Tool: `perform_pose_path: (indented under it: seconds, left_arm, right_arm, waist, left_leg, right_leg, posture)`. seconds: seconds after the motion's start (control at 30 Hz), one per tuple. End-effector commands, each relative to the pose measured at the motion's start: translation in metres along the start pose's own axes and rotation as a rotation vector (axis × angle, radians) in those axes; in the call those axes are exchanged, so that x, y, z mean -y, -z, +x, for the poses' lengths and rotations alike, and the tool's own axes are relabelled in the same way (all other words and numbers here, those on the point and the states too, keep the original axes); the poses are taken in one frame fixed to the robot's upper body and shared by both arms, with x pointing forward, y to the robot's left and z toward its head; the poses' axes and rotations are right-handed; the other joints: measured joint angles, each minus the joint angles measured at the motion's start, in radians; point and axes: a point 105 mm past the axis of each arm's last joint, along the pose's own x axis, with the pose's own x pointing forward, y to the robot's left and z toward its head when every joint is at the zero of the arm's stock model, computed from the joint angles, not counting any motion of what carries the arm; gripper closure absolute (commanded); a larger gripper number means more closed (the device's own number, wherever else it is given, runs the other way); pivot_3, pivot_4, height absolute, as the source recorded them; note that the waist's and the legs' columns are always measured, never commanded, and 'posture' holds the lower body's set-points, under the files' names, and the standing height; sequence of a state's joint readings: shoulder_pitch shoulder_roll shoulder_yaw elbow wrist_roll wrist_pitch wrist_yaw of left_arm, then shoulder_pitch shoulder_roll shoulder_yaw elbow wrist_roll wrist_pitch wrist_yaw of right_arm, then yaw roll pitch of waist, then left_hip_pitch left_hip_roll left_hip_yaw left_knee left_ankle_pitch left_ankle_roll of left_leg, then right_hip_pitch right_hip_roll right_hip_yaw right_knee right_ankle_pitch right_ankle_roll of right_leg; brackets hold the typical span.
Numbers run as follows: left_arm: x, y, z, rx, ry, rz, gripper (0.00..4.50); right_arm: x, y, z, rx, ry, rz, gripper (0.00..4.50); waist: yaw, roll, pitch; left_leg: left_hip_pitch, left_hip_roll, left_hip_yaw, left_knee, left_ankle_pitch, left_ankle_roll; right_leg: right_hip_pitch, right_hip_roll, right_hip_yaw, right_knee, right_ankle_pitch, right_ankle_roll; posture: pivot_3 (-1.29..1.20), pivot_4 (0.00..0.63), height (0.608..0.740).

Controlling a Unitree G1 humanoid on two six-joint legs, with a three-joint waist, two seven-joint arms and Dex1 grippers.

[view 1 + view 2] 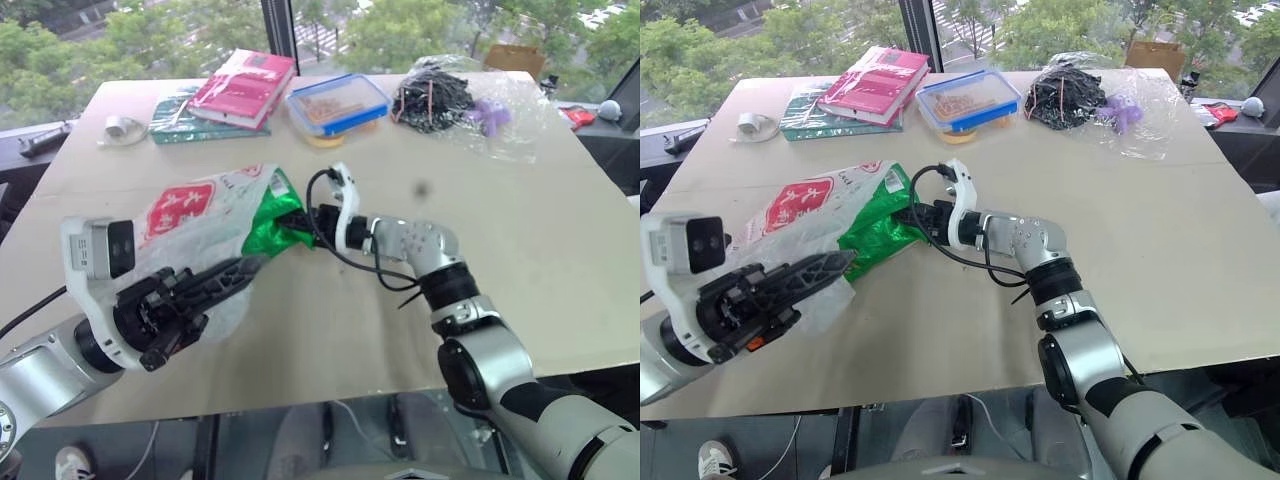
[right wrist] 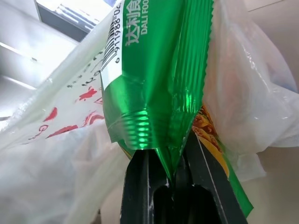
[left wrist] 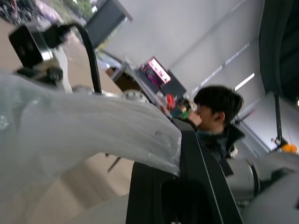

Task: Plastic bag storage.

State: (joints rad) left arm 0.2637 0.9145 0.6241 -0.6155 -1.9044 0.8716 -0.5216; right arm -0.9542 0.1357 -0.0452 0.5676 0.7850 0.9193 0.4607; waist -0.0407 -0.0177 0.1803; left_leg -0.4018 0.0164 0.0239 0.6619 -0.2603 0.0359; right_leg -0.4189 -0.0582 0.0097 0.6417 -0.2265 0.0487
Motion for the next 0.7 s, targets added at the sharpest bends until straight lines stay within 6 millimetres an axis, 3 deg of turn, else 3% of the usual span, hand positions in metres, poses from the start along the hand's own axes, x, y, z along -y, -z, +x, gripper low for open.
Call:
perform_pose_path:
  seconds: [0.03, 0.13, 0.3, 0.47, 0.57, 0.7]
  left_arm:
    - [0.013, 0.0, 0.011, -0.026, 0.07, 0.049, 4.5]
    - [0.019, -0.001, 0.021, -0.018, 0.108, 0.046, 4.5]
    - [0.01, 0.009, 0.01, -0.077, 0.056, 0.049, 4.5]
    - [0.014, 0.007, 0.015, -0.076, 0.094, 0.069, 4.5]
    - [0.017, 0.004, 0.023, -0.058, 0.121, 0.087, 4.5]
    - [0.02, -0.01, 0.038, 0.03, 0.157, 0.078, 4.5]
  right_arm:
    - [-0.067, -0.005, 0.035, 0.017, -0.217, 0.061, 4.46]
    - [-0.075, -0.004, 0.036, 0.003, -0.234, 0.08, 4.46]
    - [-0.066, -0.017, 0.016, 0.008, -0.226, 0.107, 4.46]
    - [-0.071, -0.015, 0.014, -0.027, -0.235, 0.109, 4.46]
    - [-0.08, -0.003, 0.025, -0.059, -0.243, 0.091, 4.46]
    - [-0.087, 0.028, 0.054, -0.119, -0.218, 0.004, 4.46]
  waist:
    - [0.001, 0.0, 0.0]
    - [-0.001, 0.0, 0.0]
    - [-0.003, 0.0, 0.0]
    - [-0.001, -0.001, 0.0]
    - [-0.001, -0.001, 0.0]
    - [-0.003, -0.001, -0.001]
  left_leg:
    - [0.0, 0.0, 0.0, 0.0, 0.0, 0.0]
    - [0.0, 0.0, 0.0, -0.001, 0.0, 0.0]
    - [-0.001, -0.001, 0.002, -0.005, 0.0, 0.0]
    - [-0.005, -0.001, 0.002, -0.008, 0.001, -0.001]
    - [-0.013, -0.002, 0.0, -0.007, 0.004, -0.006]
    - [-0.013, -0.002, 0.0, -0.007, 0.004, -0.006]
  right_leg:
    - [0.0, 0.0, 0.0, 0.0, 0.0, 0.0]
    - [-0.001, 0.0, 0.0, 0.0, 0.0, 0.0]
    - [-0.004, -0.002, 0.002, 0.0, 0.002, 0.002]
    - [-0.009, -0.002, 0.001, 0.0, 0.001, 0.001]
    - [-0.016, -0.002, 0.0, 0.001, 0.002, 0.002]
    - [-0.016, -0.002, 0.0, 0.001, 0.002, 0.002]
  posture:
    - [0.0, 0.15, 0.74]
    - [0.0, 0.15, 0.74]
    - [0.0, 0.15, 0.74]
    - [0.0, 0.15, 0.74]
    - [0.0, 0.15, 0.74]
    - [0.0, 0.15, 0.74]
